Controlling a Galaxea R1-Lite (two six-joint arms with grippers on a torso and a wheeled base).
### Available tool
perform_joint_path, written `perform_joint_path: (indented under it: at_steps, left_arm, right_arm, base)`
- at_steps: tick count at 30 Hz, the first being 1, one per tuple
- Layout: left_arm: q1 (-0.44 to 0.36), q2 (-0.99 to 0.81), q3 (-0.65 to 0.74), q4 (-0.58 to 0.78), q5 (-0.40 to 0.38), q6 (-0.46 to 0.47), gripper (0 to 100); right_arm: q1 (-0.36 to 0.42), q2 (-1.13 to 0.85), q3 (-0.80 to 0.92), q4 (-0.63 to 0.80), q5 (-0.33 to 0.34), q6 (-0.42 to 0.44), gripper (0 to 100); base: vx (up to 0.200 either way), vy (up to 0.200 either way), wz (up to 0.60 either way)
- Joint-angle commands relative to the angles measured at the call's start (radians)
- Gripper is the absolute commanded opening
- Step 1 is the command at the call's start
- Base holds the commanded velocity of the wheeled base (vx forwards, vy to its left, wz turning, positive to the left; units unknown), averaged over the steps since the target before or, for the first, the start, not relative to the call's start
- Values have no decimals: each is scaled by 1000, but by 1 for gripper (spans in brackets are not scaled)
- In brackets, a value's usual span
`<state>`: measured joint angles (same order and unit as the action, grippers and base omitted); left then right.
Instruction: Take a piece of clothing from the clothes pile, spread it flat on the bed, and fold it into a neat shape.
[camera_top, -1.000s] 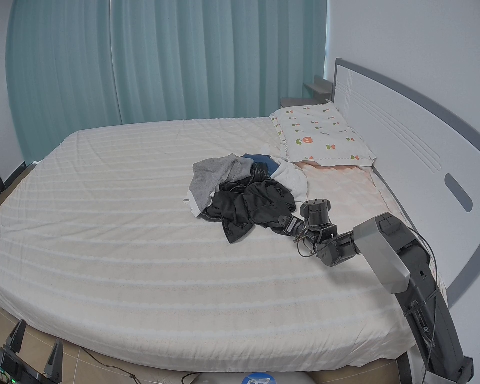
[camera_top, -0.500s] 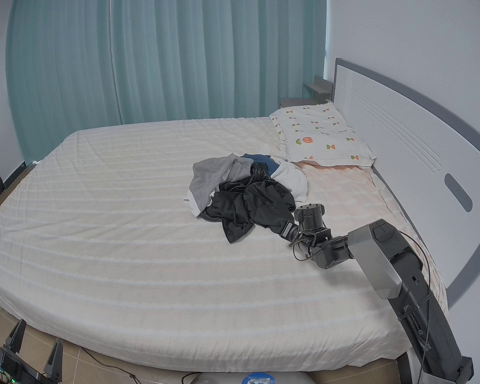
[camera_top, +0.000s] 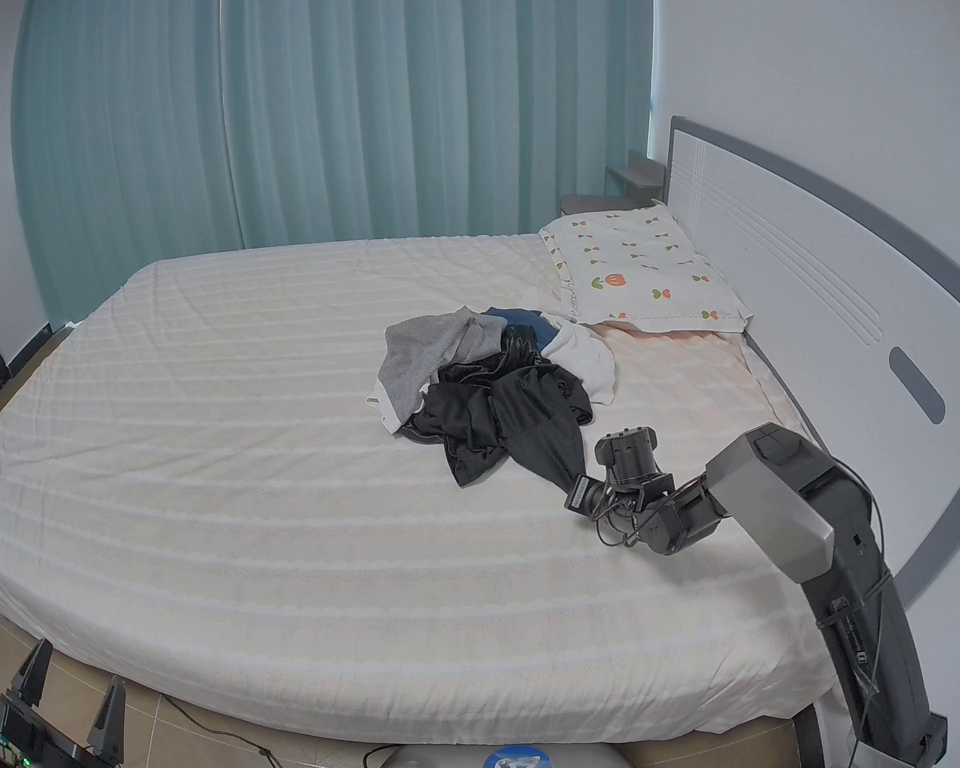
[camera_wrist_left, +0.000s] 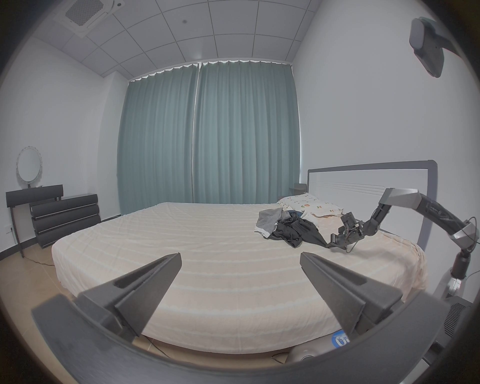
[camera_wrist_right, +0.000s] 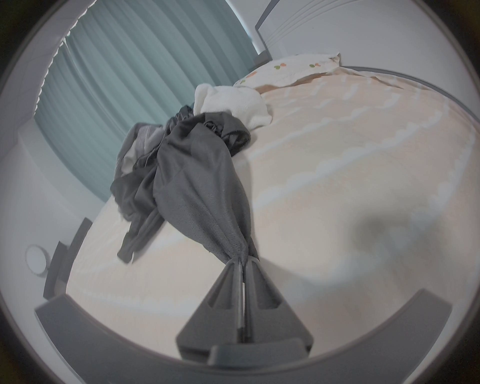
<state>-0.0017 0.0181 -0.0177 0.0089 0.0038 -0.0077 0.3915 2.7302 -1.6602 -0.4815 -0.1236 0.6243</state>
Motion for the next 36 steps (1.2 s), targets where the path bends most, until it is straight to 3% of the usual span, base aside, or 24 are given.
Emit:
perform_joint_path:
  at_steps: [1, 5, 8, 13, 14, 22, 25, 31, 36]
  left_arm:
    - [0, -4, 13, 0, 1, -2, 100]
    - [0, -4, 15, 0, 2, -12, 100]
    - [0, -4, 13, 0, 4, -12, 100]
    - [0, -4, 15, 0, 4, -12, 100]
    - [0, -4, 13, 0, 4, -11, 100]
    - [0, -4, 13, 0, 2, -11, 100]
    - [0, -4, 13, 0, 2, -12, 100]
    - [0, -4, 13, 0, 2, -6, 100]
    - [0, -4, 13, 0, 1, -5, 100]
  right_arm:
    - [-8, -313, 407, -134, 84, -127, 0]
    - [-23, -426, 662, -261, 110, -267, 0]
    - [-26, -509, 821, -325, 154, -296, 0]
    - [-26, -583, 976, -404, 170, -290, 0]
    - [-28, -581, 996, -410, 176, -291, 100]
    - [-28, -483, 976, -433, 225, -258, 100]
    - [-29, -431, 895, -506, 240, -178, 100]
    - [-40, -313, 732, -496, 234, -161, 100]
    - [-56, -187, 533, -407, 217, -141, 100]
  base:
    - [0, 0, 0]
    - [0, 0, 0]
    - [0, 0, 0]
    - [0, 0, 0]
    - [0, 0, 0]
    - [0, 0, 0]
    - [0, 0, 0]
    - [0, 0, 0]
    - [0, 0, 0]
